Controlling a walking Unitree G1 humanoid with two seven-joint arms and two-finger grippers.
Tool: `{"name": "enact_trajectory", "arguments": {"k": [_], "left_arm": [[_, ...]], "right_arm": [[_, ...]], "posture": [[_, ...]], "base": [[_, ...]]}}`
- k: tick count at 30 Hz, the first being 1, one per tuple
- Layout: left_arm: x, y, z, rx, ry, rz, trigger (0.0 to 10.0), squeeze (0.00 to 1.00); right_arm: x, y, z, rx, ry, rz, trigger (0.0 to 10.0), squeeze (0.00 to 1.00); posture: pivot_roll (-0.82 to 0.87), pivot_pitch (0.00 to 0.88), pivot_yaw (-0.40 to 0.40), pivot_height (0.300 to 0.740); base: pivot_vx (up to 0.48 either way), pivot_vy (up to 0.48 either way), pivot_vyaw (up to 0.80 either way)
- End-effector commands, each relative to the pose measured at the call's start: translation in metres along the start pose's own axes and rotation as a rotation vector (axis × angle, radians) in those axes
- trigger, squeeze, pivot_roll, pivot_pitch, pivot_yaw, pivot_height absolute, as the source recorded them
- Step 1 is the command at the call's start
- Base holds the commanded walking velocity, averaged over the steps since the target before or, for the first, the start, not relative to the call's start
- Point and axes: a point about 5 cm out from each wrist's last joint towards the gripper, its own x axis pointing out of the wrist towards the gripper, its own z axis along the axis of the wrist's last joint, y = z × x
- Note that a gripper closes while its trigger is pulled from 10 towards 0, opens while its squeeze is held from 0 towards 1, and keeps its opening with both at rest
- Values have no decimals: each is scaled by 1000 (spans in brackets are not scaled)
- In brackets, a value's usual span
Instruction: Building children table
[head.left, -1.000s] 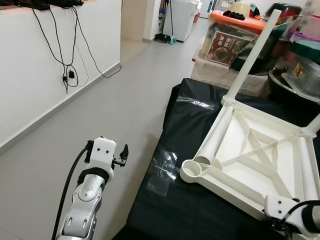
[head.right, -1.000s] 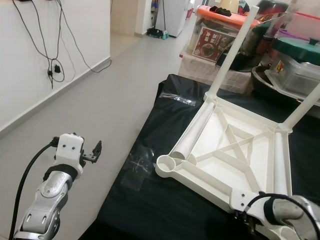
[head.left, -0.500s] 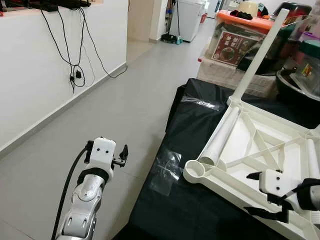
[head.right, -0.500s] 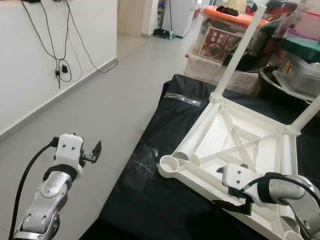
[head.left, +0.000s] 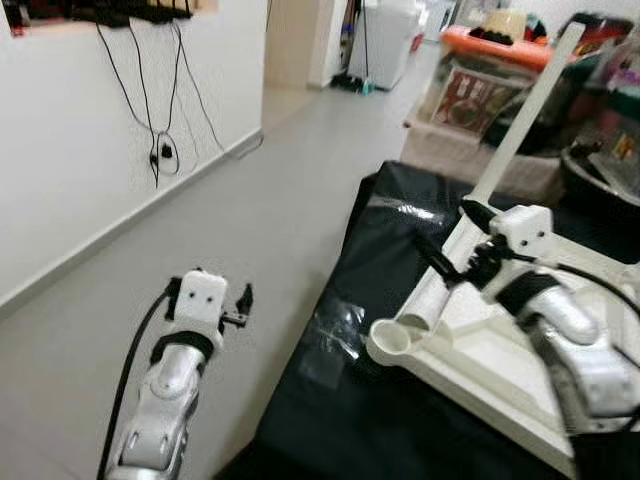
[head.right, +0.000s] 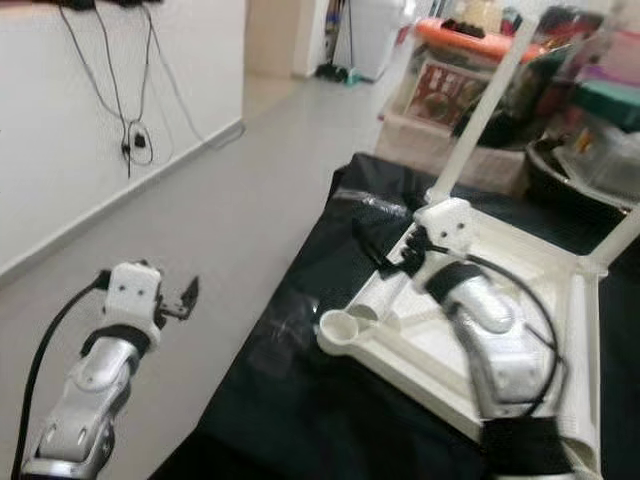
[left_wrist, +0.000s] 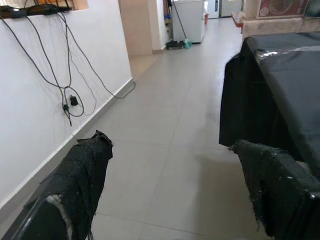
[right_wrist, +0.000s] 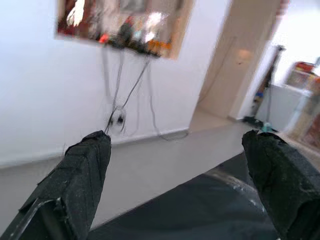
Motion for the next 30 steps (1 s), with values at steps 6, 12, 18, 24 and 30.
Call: {"name": "enact_trajectory", "arguments": {"k": [6,12,18,24,30], "left_arm": [[0,-11,3,-33,-16,-47,10000,0],[0,-10,4,-47,-25,-39,10000,0],[0,-9,5,-50,-31,-32,10000,0],[1,-7,5,-56,-30,-12,10000,0],[5,28,9,12,-52,246,10000,0]], "right_arm": [[3,29,-7,150,30,-30,10000,0],[3,31,-7,178,29,-63,10000,0],[0,48,-2,183,19,-33,10000,0],[-6,68,-7,159,82,165,10000,0],[-26,78,-20,115,227,491,10000,0]], "posture": [[200,0,-145,740],[201,0,-146,740],[197,0,-141,740],[201,0,-143,740],[206,0,-151,740]], "base": [[0,-475,-98],[0,-300,-721],[0,0,-517],[0,0,0],[0,0,0]]}}
